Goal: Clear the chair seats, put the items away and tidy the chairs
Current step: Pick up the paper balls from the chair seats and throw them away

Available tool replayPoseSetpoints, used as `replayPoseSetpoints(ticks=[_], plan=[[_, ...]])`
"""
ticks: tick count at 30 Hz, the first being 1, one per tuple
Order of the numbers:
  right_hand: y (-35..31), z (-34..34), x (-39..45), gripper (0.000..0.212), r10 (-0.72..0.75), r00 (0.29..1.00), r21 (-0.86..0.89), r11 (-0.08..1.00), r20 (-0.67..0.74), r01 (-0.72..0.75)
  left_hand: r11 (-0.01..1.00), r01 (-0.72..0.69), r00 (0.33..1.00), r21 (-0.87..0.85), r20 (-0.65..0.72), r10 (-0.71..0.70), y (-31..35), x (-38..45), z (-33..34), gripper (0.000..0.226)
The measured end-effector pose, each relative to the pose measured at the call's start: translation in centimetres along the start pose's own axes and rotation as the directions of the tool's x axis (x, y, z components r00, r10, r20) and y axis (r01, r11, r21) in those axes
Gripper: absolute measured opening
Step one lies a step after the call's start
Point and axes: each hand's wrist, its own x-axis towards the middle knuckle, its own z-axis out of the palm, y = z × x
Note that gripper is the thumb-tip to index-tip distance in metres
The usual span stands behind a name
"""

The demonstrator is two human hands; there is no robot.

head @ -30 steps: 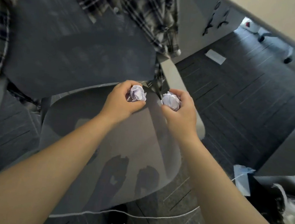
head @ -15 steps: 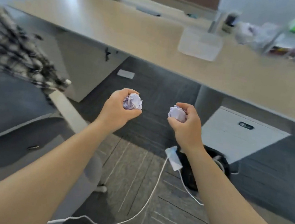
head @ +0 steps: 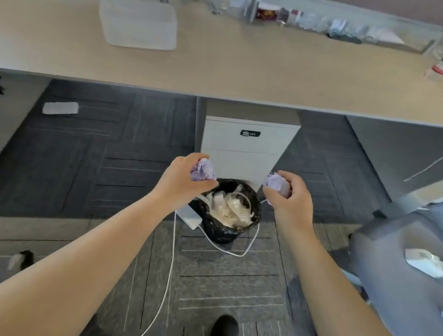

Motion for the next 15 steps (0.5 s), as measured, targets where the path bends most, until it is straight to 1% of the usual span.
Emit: replayPoseSetpoints(ticks=[1,2,4,7,11,14,15], plan=[[1.3,-0.5,1.2,0.044,0.014,1.0,0.002,1.0,-0.007,-0.014,0.999,0.032,0.999,-0.002,0.001,-0.032,-0.4,1.2,1.5,0.047],[2.7,-1.0,2.5,0.044,0.026,1.0,0.001,1.0,-0.015,-0.026,0.998,0.063,0.998,0.001,0.007,-0.063,-1.0,2.6,3.1,0.054],[5.4,-1.6,5.4,0.043,0.043,0.999,-0.009,0.999,-0.013,-0.043,0.991,0.133,0.991,0.008,0.005,-0.133,-2.2,5.3,6.0,0.057],[9.0,-2.3,9.7,0.041,0.086,0.996,-0.035,0.996,0.033,-0.085,0.973,0.231,0.973,0.022,-0.014,-0.231,-3.8,9.3,9.8,0.055],[11.9,-2.5,13.9,0.047,0.156,0.984,-0.036,0.988,0.091,-0.153,0.952,0.304,0.952,0.021,-0.04,-0.303,-5.1,14.3,12.7,0.07],[14.0,-1.8,16.5,0.047,0.205,0.972,-0.014,0.979,0.119,-0.205,0.931,0.363,0.932,0.028,0.008,-0.363,-5.9,17.9,14.3,0.083],[14.7,-1.4,17.2,0.045,0.214,0.969,-0.01,0.977,0.126,-0.214,0.922,0.386,0.922,0.034,0.024,-0.387,-6.3,18.8,14.8,0.084]])
